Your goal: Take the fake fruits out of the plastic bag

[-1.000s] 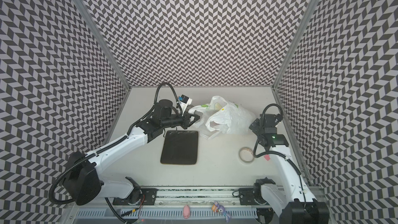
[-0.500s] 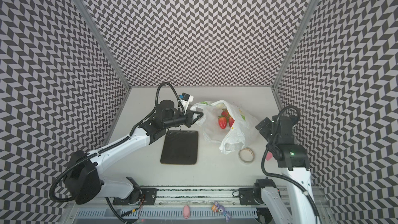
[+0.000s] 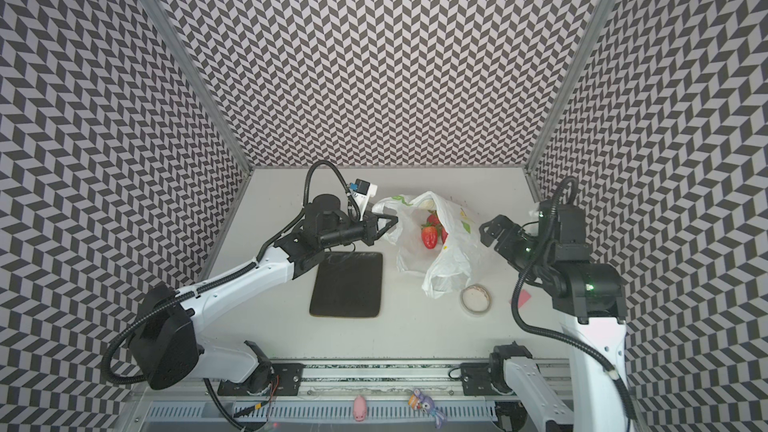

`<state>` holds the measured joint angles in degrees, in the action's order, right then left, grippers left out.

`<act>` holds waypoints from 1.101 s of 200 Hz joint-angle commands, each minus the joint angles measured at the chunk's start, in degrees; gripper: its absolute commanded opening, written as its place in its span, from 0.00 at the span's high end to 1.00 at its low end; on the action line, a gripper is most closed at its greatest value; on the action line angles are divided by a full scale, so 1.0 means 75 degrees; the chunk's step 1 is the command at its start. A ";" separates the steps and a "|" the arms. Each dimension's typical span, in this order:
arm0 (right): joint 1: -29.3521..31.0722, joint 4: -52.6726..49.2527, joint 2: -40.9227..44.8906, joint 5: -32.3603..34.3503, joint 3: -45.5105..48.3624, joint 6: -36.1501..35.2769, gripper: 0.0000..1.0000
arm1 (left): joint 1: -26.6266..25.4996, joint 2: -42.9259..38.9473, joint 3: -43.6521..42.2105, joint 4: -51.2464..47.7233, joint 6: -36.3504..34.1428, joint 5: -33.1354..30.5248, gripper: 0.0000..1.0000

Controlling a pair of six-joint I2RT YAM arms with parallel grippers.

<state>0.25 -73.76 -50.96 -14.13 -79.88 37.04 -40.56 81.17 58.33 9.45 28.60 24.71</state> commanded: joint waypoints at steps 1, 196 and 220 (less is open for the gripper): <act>0.0231 -0.0280 -0.0008 -0.0416 0.0375 -0.0203 0.00 | -0.0135 0.0051 -0.0101 0.0411 0.0170 -0.0100 1.00; 0.5004 -0.0267 -0.3204 0.4977 -0.0755 0.1005 0.04 | -0.0202 0.0208 0.0221 0.0046 0.0036 -0.0244 1.00; 0.5023 -0.0164 -0.3160 0.5282 -0.0576 0.1131 0.36 | -0.0194 0.0208 0.0402 -0.0213 -0.0057 -0.0390 1.00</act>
<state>37.65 -74.00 -75.59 18.81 -84.64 44.05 -41.65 82.02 58.35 10.17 29.34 23.29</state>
